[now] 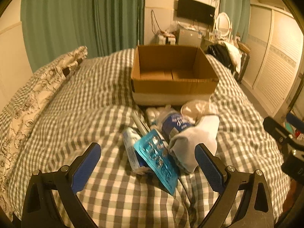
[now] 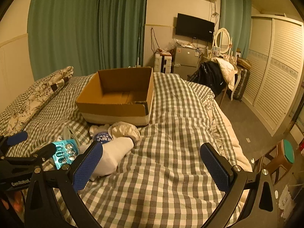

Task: Organize objects
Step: 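Grasp the white medicine box and blue blister pack with the left gripper, then grasp the white sock with the right gripper while the left gripper lifts its items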

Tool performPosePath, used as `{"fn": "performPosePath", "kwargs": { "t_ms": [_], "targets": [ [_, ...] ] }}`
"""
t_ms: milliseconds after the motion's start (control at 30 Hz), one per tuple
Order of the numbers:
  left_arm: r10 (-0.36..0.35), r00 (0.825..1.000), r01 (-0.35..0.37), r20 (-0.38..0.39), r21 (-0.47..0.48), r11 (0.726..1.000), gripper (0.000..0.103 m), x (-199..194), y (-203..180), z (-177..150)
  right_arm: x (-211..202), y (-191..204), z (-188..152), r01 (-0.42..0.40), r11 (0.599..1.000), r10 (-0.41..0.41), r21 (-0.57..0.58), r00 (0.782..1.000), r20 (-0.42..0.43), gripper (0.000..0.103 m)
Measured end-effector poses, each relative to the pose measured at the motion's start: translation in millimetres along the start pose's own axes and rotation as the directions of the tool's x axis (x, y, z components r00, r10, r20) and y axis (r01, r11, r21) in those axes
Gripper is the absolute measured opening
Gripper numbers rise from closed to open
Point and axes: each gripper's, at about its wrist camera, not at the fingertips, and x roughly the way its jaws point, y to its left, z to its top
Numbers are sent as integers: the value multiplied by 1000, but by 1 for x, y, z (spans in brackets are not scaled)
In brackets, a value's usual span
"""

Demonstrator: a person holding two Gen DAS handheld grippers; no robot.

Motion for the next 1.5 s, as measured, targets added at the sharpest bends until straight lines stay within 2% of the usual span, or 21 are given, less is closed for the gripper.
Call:
{"fn": "performPosePath", "kwargs": {
  "t_ms": [133,233,300,333,367,400,467,567,733,900,1033,1233,1300,1367,1400,1467,1500],
  "targets": [
    [-6,998,6,-55,9,1000,96,19,-3,-8,10,-1,-4,-6,1000,6,3,1000,-21,103],
    [-18,996,19,-92,9,1000,87,31,-3,-12,16,-2,-7,-8,1000,9,7,999,-34,103],
    [-34,993,35,-115,14,999,68,36,-3,-15,20,-3,-9,-7,1000,7,11,999,-44,103],
    [-33,992,35,-118,18,999,64,37,-4,-16,21,-3,-10,-7,1000,7,13,999,-47,103],
    [-29,993,32,-113,28,999,54,36,-5,-16,23,-3,-11,-7,1000,7,12,999,-50,103],
    [-29,994,33,-106,39,999,38,34,-5,-15,24,-2,-11,-6,1000,6,12,999,-53,103],
    [-48,994,52,-98,36,998,32,29,-4,-13,24,-1,-11,-3,1000,3,6,998,-57,103],
    [-81,993,79,-85,-28,997,25,21,7,-10,23,4,-11,-3,1000,3,-6,998,-63,103],
    [-70,997,69,-19,-46,997,23,-3,21,1,23,22,-9,-20,998,16,-56,997,-76,103],
    [-63,997,65,37,-68,996,23,-23,42,11,37,56,-8,-82,989,68,-120,991,-118,103],
    [-37,998,41,50,-83,996,23,-25,57,13,62,88,-12,-114,976,79,-187,980,-183,103],
    [-15,999,19,42,-97,995,23,-19,72,14,97,112,-24,-134,964,67,-231,959,-274,102],
    [-14,999,17,38,-93,996,23,-16,74,13,108,116,-31,-129,961,50,-244,951,-306,98],
    [-12,999,15,35,-92,996,23,-14,75,13,117,115,-38,-139,960,50,-242,939,-341,84],
    [-12,999,16,35,-92,996,23,-14,76,13,118,114,-39,-145,961,57,-235,937,-344,82],
    [-12,999,16,36,-90,996,23,-14,75,12,111,108,-36,-140,970,75,-201,951,-301,70],
    [-11,999,15,37,-90,996,23,-14,76,12,108,105,-34,-143,972,86,-188,955,-283,69]
  ]
}}
